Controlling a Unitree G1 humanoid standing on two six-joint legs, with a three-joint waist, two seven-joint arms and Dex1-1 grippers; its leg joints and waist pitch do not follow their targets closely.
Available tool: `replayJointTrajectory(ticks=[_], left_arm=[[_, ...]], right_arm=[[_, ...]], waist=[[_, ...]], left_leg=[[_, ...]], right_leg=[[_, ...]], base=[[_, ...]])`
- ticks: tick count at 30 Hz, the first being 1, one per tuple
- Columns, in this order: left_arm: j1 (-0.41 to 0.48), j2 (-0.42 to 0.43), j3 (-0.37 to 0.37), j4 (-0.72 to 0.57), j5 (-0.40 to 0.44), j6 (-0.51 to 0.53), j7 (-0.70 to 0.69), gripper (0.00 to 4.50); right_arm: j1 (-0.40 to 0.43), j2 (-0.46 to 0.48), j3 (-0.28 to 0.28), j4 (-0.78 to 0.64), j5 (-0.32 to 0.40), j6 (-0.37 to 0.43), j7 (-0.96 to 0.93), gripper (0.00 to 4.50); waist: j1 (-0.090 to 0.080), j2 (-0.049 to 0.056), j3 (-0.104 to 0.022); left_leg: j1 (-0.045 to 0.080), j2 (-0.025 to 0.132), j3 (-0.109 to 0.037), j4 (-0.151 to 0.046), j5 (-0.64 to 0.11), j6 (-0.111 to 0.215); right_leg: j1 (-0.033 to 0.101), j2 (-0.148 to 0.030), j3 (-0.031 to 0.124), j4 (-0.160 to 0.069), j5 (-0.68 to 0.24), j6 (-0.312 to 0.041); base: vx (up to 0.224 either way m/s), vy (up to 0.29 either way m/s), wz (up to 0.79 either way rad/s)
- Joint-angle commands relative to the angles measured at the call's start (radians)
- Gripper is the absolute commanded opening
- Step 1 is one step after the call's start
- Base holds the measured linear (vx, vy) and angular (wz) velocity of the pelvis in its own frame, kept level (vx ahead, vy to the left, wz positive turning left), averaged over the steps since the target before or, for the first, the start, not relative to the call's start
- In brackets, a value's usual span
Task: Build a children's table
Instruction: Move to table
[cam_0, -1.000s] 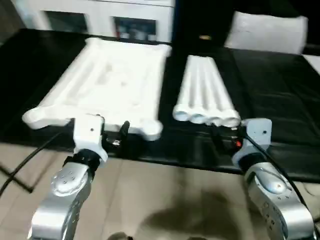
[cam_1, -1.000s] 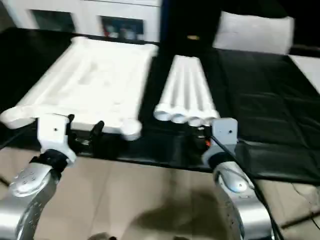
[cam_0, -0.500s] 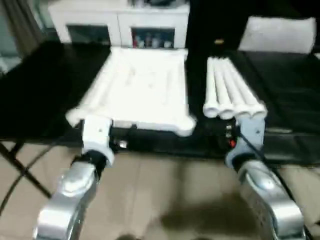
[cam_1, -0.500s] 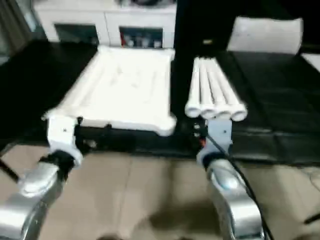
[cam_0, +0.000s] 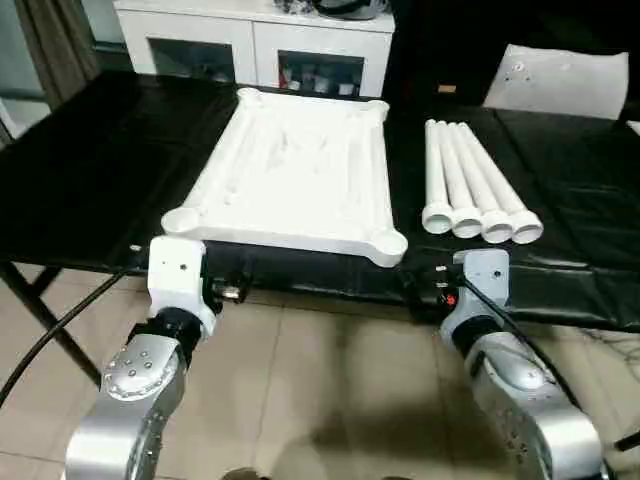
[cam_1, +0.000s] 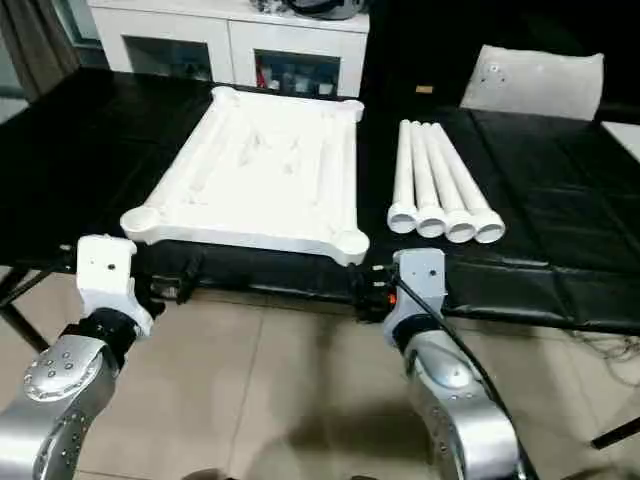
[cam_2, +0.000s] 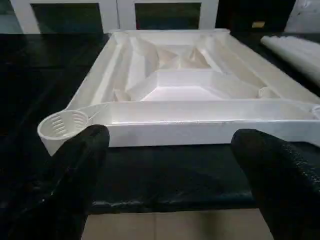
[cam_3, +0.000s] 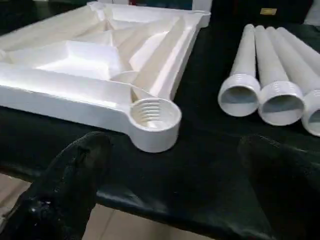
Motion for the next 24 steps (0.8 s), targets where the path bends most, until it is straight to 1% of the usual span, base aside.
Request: replayJointTrajectory(ticks=[1, 2, 3, 4, 5, 6, 7, 8, 9, 10, 11, 12, 13, 14, 15, 16, 17, 18, 19, 20, 21, 22, 23, 24], left_arm=[[-0.021, -0.026, -0.026, 0.012, 0.005, 0.001, 0.015, 4.41], [-0.018, -0.023, -0.029, 0.013, 0.008, -0.003, 0.012, 4.41], [-0.009, -0.012, -0.035, 0.012, 0.01, 0.005, -0.001, 4.41], [-0.01, -0.012, -0.036, 0.012, 0.01, 0.006, -0.002, 4.41], [-0.011, -0.009, -0.037, 0.015, 0.01, 0.014, -0.007, 4.41], [-0.003, -0.007, -0.012, -0.004, 0.0, 0.019, -0.01, 4.41], [-0.003, -0.006, -0.003, -0.009, 0.0, 0.019, -0.009, 4.41], [-0.009, 0.002, 0.01, -0.004, 0.001, 0.013, -0.012, 4.41], [-0.021, 0.01, 0.022, 0.012, 0.001, 0.005, -0.017, 4.41], [-0.023, 0.014, 0.036, 0.018, -0.004, -0.002, -0.023, 4.41], [-0.025, 0.016, 0.041, 0.021, 0.0, 0.002, -0.018, 4.41], [-0.044, 0.024, 0.045, 0.031, 0.004, 0.003, -0.019, 4.41], [-0.055, 0.023, 0.048, 0.037, -0.002, 0.002, -0.023, 4.41], [-0.065, 0.016, 0.053, 0.046, -0.009, -0.004, -0.022, 4.41], [-0.055, 0.016, 0.04, 0.037, -0.012, -0.018, -0.036, 4.41], [-0.055, 0.016, 0.04, 0.037, -0.012, -0.018, -0.036, 4.41], [-0.047, 0.016, 0.026, 0.021, -0.024, -0.012, -0.059, 4.41], [-0.037, 0.01, 0.021, 0.01, -0.029, -0.011, -0.062, 4.41], [-0.025, 0.001, 0.013, 0.0, -0.026, -0.012, -0.055, 4.41], [-0.013, -0.016, 0.007, -0.007, -0.037, -0.012, -0.054, 4.41], [-0.012, -0.021, 0.006, -0.007, -0.043, -0.012, -0.057, 4.41], [-0.011, -0.021, 0.002, -0.006, -0.042, -0.014, -0.059, 4.41], [-0.007, -0.014, -0.014, -0.003, -0.031, -0.021, -0.063, 4.41], [-0.006, -0.009, -0.025, -0.001, -0.021, -0.025, -0.066, 4.41]], right_arm=[[-0.008, -0.017, -0.047, -0.041, 0.001, 0.019, 0.007, 4.5], [-0.006, -0.018, -0.048, -0.044, -0.001, 0.022, 0.005, 4.5], [-0.002, -0.02, -0.052, -0.058, -0.004, 0.04, 0.001, 4.5], [-0.002, -0.02, -0.052, -0.058, -0.003, 0.041, 0.001, 4.5], [-0.006, -0.02, -0.054, -0.058, -0.002, 0.047, 0.003, 4.5], [-0.007, -0.008, -0.039, -0.07, -0.001, 0.056, 0.002, 4.5], [-0.009, -0.002, -0.033, -0.072, 0.002, 0.059, 0.0, 4.5], [-0.014, 0.009, -0.022, -0.067, 0.007, 0.053, 0.0, 4.5], [-0.024, 0.022, -0.011, -0.052, 0.008, 0.045, -0.001, 4.5], [-0.024, 0.036, -0.002, -0.05, 0.01, 0.038, -0.001, 4.5], [-0.021, 0.039, 0.005, -0.05, 0.003, 0.044, -0.007, 4.5], [-0.029, 0.046, 0.012, -0.046, 0.0, 0.05, -0.006, 4.5], [-0.034, 0.052, 0.011, -0.043, 0.006, 0.044, -0.001, 4.5], [-0.039, 0.054, 0.012, -0.037, 0.006, 0.043, 0.001, 4.5], [-0.042, 0.043, 0.022, -0.036, -0.014, 0.043, 0.001, 4.5], [-0.042, 0.043, 0.022, -0.036, -0.014, 0.043, 0.001, 4.5], [-0.054, 0.041, 0.019, -0.038, -0.01, 0.046, 0.009, 4.5], [-0.058, 0.039, 0.017, -0.043, -0.01, 0.048, 0.011, 4.5], [-0.063, 0.037, 0.012, -0.054, -0.013, 0.054, 0.008, 4.5], [-0.071, 0.04, 0.003, -0.063, -0.009, 0.058, 0.009, 4.5], [-0.075, 0.042, 0.001, -0.063, -0.007, 0.058, 0.01, 4.5], [-0.075, 0.043, -0.001, -0.062, -0.006, 0.057, 0.01, 4.5], [-0.074, 0.048, -0.005, -0.06, -0.004, 0.054, 0.008, 4.5], [-0.074, 0.051, -0.009, -0.057, -0.003, 0.052, 0.007, 4.5]], waist=[[-0.019, 0.014, -0.039], [-0.025, 0.019, -0.039], [-0.035, 0.026, -0.039], [-0.044, 0.029, -0.043], [-0.048, 0.029, -0.044], [-0.047, 0.028, -0.045], [-0.036, -0.003, -0.051], [-0.022, -0.021, -0.059], [-0.005, -0.034, -0.067], [-0.003, -0.034, -0.069], [-0.004, -0.005, -0.073], [0.0, -0.009, -0.072], [0.009, 0.009, -0.069], [0.014, 0.018, -0.067], [0.014, 0.008, -0.066], [0.017, 0.012, -0.066], [0.022, 0.021, -0.065], [0.023, 0.023, -0.065], [0.024, 0.017, -0.064], [0.025, 0.018, -0.064], [0.026, 0.015, -0.062], [0.026, 0.014, -0.061], [0.024, 0.011, -0.057], [0.024, 0.009, -0.051]], left_leg=[[0.029, 0.096, -0.058, -0.133, -0.532, -0.14], [0.033, 0.116, -0.072, -0.146, -0.527, -0.132], [0.029, 0.16, -0.097, -0.175, -0.504, -0.094], [0.025, 0.173, -0.096, -0.18, -0.46, -0.029], [0.022, 0.171, -0.092, -0.179, -0.438, 0.005], [0.005, 0.12, -0.049, -0.138, -0.396, 0.067], [-0.026, 0.023, 0.015, -0.06, -0.303, 0.071], [-0.037, 0.012, 0.018, -0.041, -0.206, 0.062], [-0.053, 0.025, 0.008, -0.053, -0.069, 0.036], [-0.056, 0.027, 0.007, -0.058, -0.044, 0.028], [-0.052, 0.032, 0.007, -0.064, -0.02, 0.004], [-0.048, 0.045, 0.003, -0.075, -0.005, -0.012], [-0.041, 0.055, 0.003, -0.084, -0.025, -0.031], [-0.038, 0.057, 0.003, -0.086, -0.048, -0.04], [-0.028, 0.065, 0.007, -0.09, -0.084, -0.058], [-0.026, 0.069, 0.003, -0.094, -0.089, -0.066], [-0.015, 0.077, 0.006, -0.099, -0.112, -0.074], [-0.013, 0.081, 0.006, -0.102, -0.124, -0.082], [-0.011, 0.083, 0.009, -0.104, -0.138, -0.087], [-0.009, 0.082, 0.009, -0.104, -0.146, -0.088], [-0.008, 0.081, 0.013, -0.106, -0.162, -0.085], [-0.008, 0.079, 0.015, -0.106, -0.175, -0.082], [-0.005, 0.077, 0.017, -0.11, -0.231, -0.077], [0.006, 0.075, 0.016, -0.113, -0.328, -0.074]], right_leg=[[-0.001, -0.004, 0.012, -0.071, -0.301, -0.061], [0.0, 0.007, 0.003, -0.06, -0.248, -0.082], [0.002, 0.011, -0.009, -0.029, -0.16, -0.118], [0.003, 0.003, -0.011, -0.008, -0.115, -0.148], [0.004, -0.003, -0.011, -0.008, -0.113, -0.171], [0.003, -0.021, 0.0, -0.046, -0.137, -0.236], [0.019, -0.053, 0.018, -0.099, -0.283, -0.245], [0.033, -0.077, 0.032, -0.113, -0.409, -0.176], [0.04, -0.081, 0.05, -0.104, -0.528, -0.022], [0.035, -0.07, 0.051, -0.1, -0.532, 0.031], [0.02, -0.044, 0.041, -0.097, -0.461, 0.06], [0.018, -0.026, 0.03, -0.08, -0.337, 0.045], [0.014, -0.017, 0.022, -0.07, -0.268, 0.01], [0.012, -0.015, 0.021, -0.067, -0.259, -0.004], [0.009, -0.006, 0.02, -0.067, -0.254, -0.032], [0.013, -0.007, 0.02, -0.06, -0.241, -0.044], [0.004, -0.007, 0.022, -0.059, -0.225, -0.064], [0.008, -0.008, 0.024, -0.053, -0.193, -0.082], [0.007, -0.008, 0.026, -0.053, -0.168, -0.092], [0.007, -0.01, 0.027, -0.05, -0.16, -0.099], [0.008, -0.013, 0.028, -0.051, -0.164, -0.106], [0.007, -0.014, 0.028, -0.054, -0.181, -0.106], [0.008, -0.016, 0.027, -0.059, -0.266, -0.094], [0.007, -0.02, 0.025, -0.072, -0.428, -0.063]], base=[[0.012, -0.052, 0.02], [0.012, -0.052, 0.02], [0.025, -0.084, 0.03], [0.046, -0.14, 0.0], [0.046, -0.14, 0.0], [0.042, -0.164, 0.01], [0.025, -0.162, -0.04], [0.025, -0.162, -0.04], [0.025, -0.151, -0.13], [0.023, -0.123, -0.06], [0.023, -0.123, -0.06], [0.026, -0.072, -0.02], [0.0, 0.0, 0.0], [0.0, 0.0, 0.0], [0.0, 0.0, 0.0], [0.0, 0.0, 0.0], [0.0, 0.0, 0.0], [0.0, 0.0, 0.0], [0.0, 0.0, 0.0], [0.0, 0.0, 0.0], [0.0, 0.0, 0.0], [0.0, 0.0, 0.0], [0.0, 0.0, 0.0], [0.0, 0.0, 0.0]])
